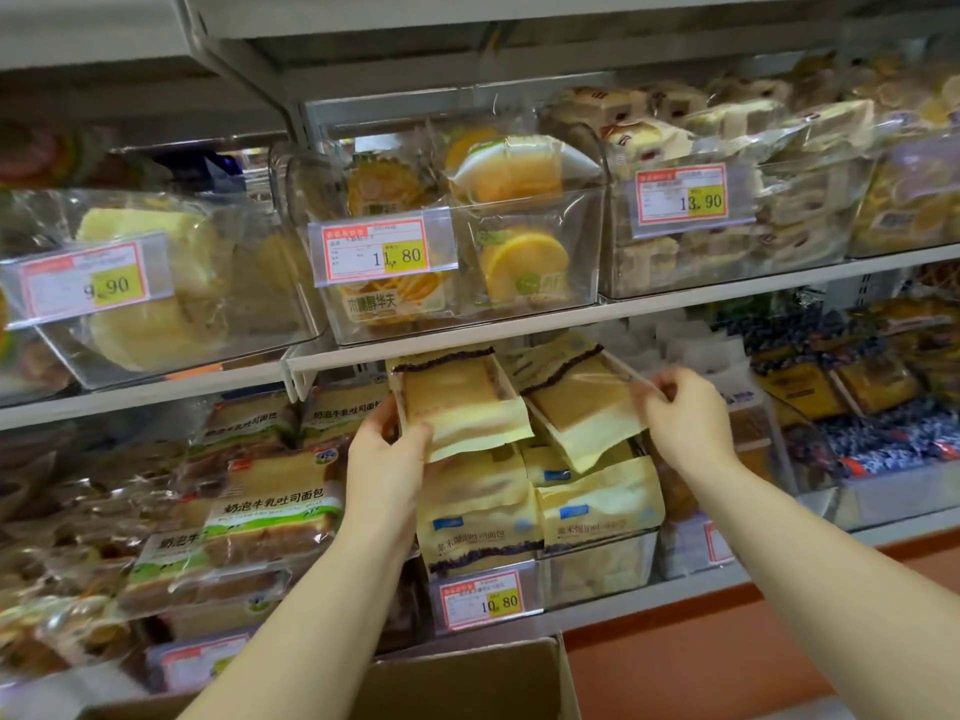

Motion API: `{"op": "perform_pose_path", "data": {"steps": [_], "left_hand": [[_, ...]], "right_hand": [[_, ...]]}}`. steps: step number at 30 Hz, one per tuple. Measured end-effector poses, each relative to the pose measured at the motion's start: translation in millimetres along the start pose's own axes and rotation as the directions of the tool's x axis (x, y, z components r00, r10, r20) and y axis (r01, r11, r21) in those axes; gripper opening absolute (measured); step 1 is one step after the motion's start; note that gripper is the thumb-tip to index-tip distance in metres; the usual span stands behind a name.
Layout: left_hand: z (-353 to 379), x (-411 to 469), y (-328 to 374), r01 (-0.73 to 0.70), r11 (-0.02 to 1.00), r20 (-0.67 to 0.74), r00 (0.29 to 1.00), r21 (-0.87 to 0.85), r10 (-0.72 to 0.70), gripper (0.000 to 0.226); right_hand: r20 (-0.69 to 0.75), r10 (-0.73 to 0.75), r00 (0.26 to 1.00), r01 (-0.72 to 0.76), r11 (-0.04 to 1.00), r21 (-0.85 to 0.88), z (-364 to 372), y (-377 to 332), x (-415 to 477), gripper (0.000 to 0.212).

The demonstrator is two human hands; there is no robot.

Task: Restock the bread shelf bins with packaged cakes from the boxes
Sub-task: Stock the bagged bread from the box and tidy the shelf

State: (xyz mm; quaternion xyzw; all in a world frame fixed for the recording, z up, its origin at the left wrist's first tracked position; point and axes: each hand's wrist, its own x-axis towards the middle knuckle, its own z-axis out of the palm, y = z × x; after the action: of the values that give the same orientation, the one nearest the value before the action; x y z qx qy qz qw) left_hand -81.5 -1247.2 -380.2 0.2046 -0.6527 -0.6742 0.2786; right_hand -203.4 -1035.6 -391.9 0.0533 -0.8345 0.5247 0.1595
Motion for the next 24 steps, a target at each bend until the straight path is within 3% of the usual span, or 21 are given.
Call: {"op": "perform_pose_path", "data": {"steps": [6, 10, 17, 24], "left_hand": [[1.4, 10.3, -1.2, 0.005, 0.999, 0.005, 1.000, -0.052, -0.005, 0.046], [0.7, 17.6, -2.1, 0.008, 0.999, 0.008, 1.000, -0.053, -0.008, 0.045], [0.7, 19.5, -3.1, -0.002, 0.999, 0.033, 0.999, -0.032, 0.003, 0.041], [4.7, 9.7, -2.4, -0.068, 0.992, 0.065, 0.996, 0.109, 0.061, 0.047]], "right_hand": [[-0.041, 0.162, 0.986, -0.153, 0.975, 0.164, 28.0, -13.6, 25.7, 0.016], [0.069, 0.192, 0.979, -0.203, 0.957, 0.210, 49.7, -18.6, 49.5, 0.017], [0.231, 0.102, 0.968, -0.064, 0.984, -0.166, 59.0, -12.7, 57.1, 0.042], [0.213, -0.089, 0.973, 0.135, 0.968, -0.211, 37.7, -13.4, 42.6, 0.045]]}}
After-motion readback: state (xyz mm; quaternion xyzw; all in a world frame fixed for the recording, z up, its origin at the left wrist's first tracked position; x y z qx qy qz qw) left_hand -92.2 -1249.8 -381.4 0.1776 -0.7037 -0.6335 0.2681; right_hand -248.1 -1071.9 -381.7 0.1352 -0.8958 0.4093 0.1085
